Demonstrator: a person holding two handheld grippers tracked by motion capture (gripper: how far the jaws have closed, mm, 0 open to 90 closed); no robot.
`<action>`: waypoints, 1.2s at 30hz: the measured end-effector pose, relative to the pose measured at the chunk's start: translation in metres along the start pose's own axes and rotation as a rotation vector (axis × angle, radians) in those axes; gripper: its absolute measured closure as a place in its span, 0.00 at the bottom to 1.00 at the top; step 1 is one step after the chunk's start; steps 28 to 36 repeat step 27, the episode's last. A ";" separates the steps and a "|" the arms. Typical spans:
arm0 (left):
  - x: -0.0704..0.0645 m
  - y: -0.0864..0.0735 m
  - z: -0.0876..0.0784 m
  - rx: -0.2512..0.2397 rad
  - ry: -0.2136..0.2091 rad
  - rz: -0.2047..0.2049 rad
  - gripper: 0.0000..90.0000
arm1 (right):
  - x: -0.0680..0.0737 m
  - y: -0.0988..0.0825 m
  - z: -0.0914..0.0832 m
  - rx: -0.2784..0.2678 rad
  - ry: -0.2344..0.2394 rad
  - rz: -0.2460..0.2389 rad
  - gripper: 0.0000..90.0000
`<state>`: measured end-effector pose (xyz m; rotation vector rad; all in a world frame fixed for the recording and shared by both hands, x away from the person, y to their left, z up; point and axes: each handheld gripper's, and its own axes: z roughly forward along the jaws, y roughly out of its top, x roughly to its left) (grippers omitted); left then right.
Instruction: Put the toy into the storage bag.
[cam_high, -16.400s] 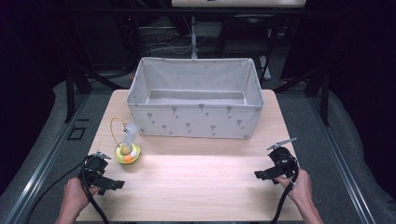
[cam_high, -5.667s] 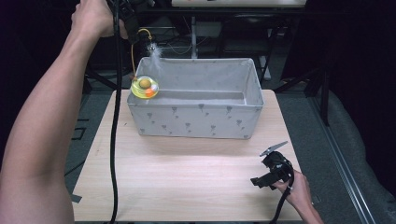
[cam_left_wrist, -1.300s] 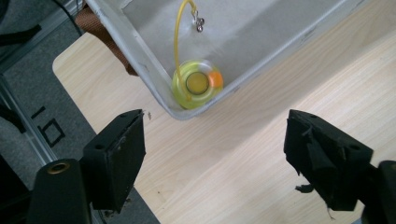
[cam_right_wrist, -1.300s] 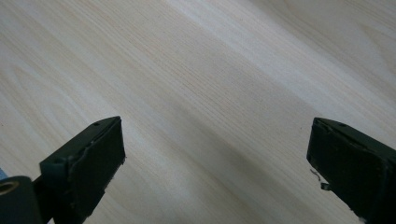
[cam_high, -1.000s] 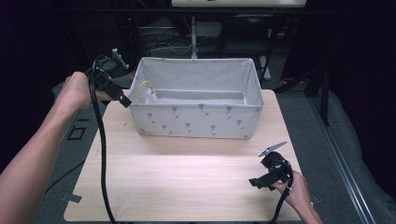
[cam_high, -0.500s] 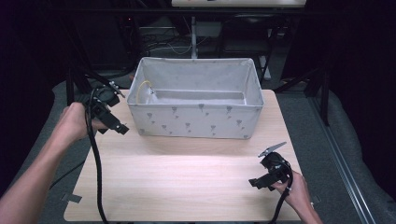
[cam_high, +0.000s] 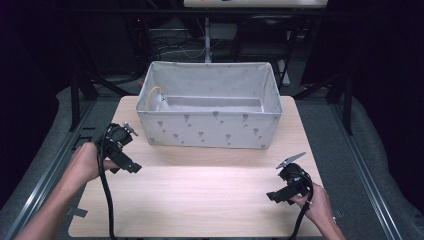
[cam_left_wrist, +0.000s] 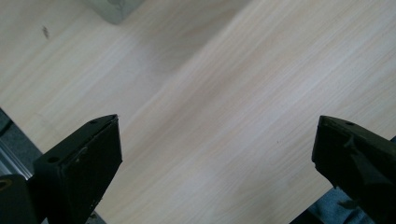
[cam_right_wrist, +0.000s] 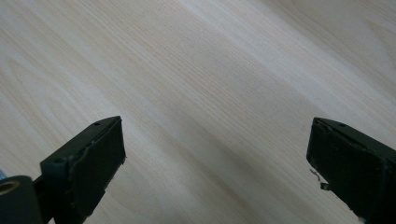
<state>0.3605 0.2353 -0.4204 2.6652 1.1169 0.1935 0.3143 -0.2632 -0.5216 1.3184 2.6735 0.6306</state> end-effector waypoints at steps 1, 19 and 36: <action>-0.001 -0.004 0.005 0.006 -0.005 -0.002 0.00 | 0.000 0.000 0.000 -0.007 0.001 0.002 0.05; -0.014 -0.051 0.086 0.038 -0.075 -0.069 0.04 | 0.000 0.000 0.003 0.005 -0.004 -0.011 0.05; -0.008 -0.063 0.094 0.001 -0.090 -0.099 0.00 | -0.001 0.001 0.005 0.002 0.010 -0.015 0.05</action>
